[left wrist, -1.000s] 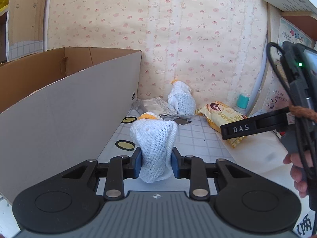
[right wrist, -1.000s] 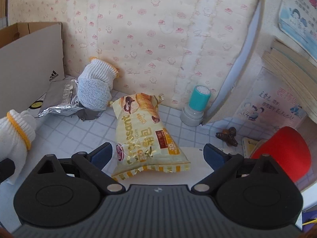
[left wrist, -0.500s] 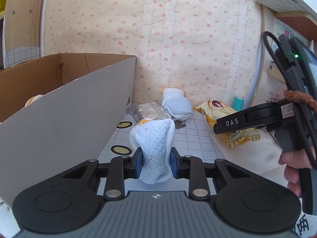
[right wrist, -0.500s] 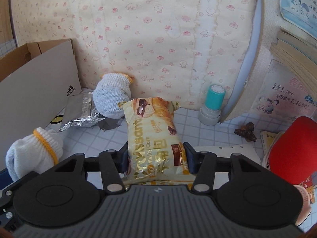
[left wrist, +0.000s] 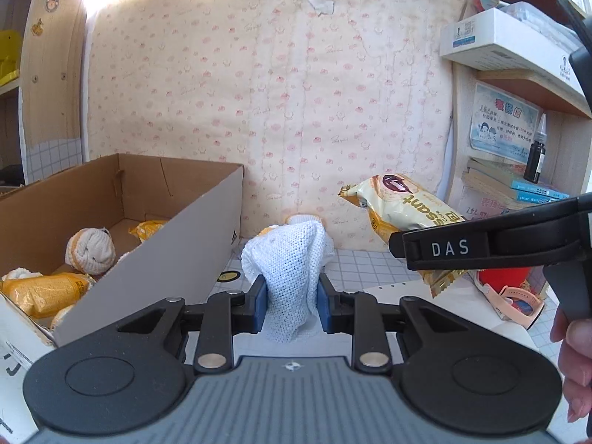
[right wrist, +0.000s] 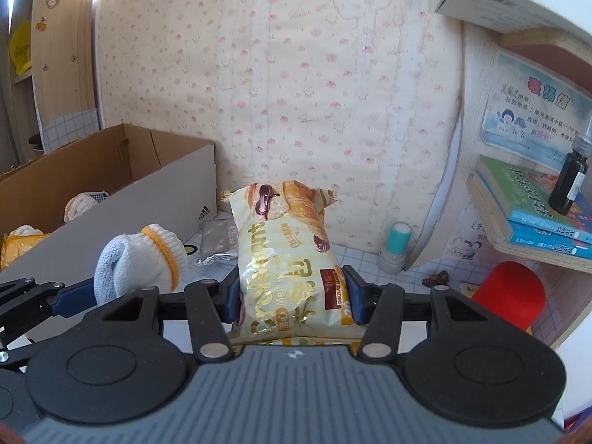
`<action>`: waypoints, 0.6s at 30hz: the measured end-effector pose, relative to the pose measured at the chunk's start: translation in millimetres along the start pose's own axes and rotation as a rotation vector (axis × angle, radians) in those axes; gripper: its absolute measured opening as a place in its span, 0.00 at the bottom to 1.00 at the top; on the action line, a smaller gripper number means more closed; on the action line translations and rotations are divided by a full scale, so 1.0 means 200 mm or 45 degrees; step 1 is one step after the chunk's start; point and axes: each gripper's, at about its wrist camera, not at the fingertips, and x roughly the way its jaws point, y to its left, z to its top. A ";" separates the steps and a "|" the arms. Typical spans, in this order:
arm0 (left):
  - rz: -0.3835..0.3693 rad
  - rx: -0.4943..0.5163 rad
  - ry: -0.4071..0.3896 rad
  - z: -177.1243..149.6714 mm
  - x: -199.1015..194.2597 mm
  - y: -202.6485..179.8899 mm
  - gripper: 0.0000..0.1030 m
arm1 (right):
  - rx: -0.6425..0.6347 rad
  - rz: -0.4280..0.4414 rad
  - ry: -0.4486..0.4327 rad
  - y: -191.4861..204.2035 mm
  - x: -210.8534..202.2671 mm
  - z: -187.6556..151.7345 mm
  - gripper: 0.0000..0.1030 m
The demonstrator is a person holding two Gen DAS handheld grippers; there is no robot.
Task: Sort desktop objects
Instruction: 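Carry the glove and croissant bag toward the cardboard box with both tools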
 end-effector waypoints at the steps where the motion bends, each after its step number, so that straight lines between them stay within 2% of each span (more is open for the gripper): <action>1: 0.001 0.001 -0.014 0.01 -0.03 0.00 0.27 | 0.001 0.001 -0.014 0.01 -0.03 0.01 0.51; 10: 0.021 -0.004 -0.119 0.11 -0.24 0.04 0.27 | -0.013 0.024 -0.109 0.11 -0.26 0.09 0.51; 18: 0.090 -0.026 -0.182 0.17 -0.38 0.18 0.27 | -0.047 0.080 -0.151 0.28 -0.32 0.15 0.51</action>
